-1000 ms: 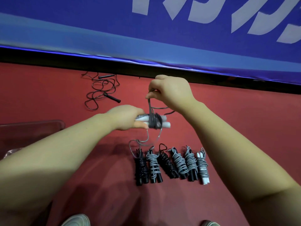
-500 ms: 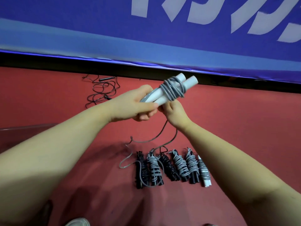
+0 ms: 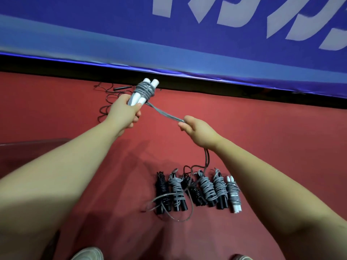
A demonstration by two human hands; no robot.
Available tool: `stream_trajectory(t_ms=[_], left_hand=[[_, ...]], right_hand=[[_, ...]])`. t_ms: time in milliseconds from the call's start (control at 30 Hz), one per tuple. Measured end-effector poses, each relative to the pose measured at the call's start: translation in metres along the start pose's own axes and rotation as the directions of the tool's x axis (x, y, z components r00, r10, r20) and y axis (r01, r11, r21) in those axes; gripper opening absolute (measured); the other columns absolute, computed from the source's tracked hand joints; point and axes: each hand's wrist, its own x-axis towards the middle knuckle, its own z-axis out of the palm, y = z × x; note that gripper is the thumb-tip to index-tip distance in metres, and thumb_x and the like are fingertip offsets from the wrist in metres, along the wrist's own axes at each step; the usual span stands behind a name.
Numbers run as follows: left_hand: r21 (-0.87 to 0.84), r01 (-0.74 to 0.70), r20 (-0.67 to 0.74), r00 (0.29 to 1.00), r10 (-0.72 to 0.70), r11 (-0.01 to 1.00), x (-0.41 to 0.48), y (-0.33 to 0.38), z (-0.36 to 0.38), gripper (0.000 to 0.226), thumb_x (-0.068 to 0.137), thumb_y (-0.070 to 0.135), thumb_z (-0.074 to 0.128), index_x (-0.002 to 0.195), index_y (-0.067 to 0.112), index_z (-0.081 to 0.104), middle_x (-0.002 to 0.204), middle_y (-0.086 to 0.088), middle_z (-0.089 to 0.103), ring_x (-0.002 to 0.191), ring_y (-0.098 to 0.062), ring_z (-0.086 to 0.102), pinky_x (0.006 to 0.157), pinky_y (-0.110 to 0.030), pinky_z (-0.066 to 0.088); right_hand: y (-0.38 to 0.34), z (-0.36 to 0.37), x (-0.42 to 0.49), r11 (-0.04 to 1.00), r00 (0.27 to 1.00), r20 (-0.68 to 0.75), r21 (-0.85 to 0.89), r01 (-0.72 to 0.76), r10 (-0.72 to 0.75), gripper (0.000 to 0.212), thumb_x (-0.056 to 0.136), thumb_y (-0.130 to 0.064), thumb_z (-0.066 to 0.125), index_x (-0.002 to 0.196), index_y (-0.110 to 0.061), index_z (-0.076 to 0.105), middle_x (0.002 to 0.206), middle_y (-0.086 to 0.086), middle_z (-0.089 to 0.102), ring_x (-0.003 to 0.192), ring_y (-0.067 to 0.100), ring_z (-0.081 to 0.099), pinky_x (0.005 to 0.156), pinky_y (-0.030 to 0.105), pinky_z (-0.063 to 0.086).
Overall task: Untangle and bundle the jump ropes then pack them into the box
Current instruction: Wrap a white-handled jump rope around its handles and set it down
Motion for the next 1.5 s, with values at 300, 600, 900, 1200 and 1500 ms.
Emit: stream_trajectory(t_ms=[300,600,900,1200,1500], left_hand=[[0.387,0.028,0.009,0.999,-0.034,0.922,0.014,-0.027,0.004,0.014,0.093,0.015,0.051,0.106,0.017,0.055,0.07,-0.002,0.062,0.053,-0.021,0.05,0.047,-0.023,0.037],[0.702,-0.419,0.516,0.857,-0.005,0.576,-0.031,-0.011,0.028,0.023,0.091,0.035,0.059,0.113,0.029,0.06,0.078,0.009,0.061,0.06,-0.008,0.053,0.057,-0.025,0.039],[0.249,-0.439,0.749,0.652,0.115,0.863,-0.048,0.022,0.016,0.01,0.09,0.022,0.063,0.086,0.031,0.062,0.066,0.008,0.063,0.054,-0.006,0.051,0.051,-0.017,0.04],[0.104,-0.26,0.552,0.818,0.161,0.96,-0.042,0.03,0.026,0.007,0.096,0.02,0.053,0.097,0.015,0.048,0.071,0.003,0.059,0.049,-0.006,0.044,0.042,-0.015,0.032],[-0.124,-0.055,0.383,0.918,0.099,0.991,-0.027,0.026,0.014,0.01,0.099,0.001,0.04,0.09,0.004,0.044,0.08,-0.01,0.054,0.047,-0.005,0.042,0.038,-0.014,0.028]], right_hand=[[-0.057,-0.016,0.005,0.713,0.939,-0.006,-0.653,0.257,-0.344,0.032,0.1,-0.039,0.034,0.114,-0.019,0.054,0.105,0.004,0.059,0.097,0.027,0.056,0.061,0.03,0.029],[-0.059,-0.053,0.015,0.604,0.916,-0.075,-0.772,0.197,-0.395,0.033,0.096,-0.041,0.044,0.117,-0.025,0.062,0.113,0.004,0.054,0.1,0.029,0.056,0.067,0.031,0.025],[0.004,-0.039,0.007,0.867,0.962,-0.205,-0.496,0.058,-0.182,0.047,0.091,-0.057,0.041,0.102,-0.016,0.061,0.101,0.007,0.063,0.093,0.03,0.059,0.069,0.037,0.042],[0.008,0.022,-0.003,0.988,0.987,-0.159,-0.157,0.0,-0.026,0.026,0.1,-0.025,0.038,0.115,-0.01,0.053,0.111,0.015,0.062,0.098,0.036,0.057,0.067,0.035,0.034],[0.015,0.032,0.003,0.991,0.985,-0.126,-0.055,-0.121,0.113,0.033,0.101,-0.035,0.033,0.102,-0.007,0.051,0.094,0.017,0.061,0.088,0.036,0.055,0.065,0.039,0.038]])
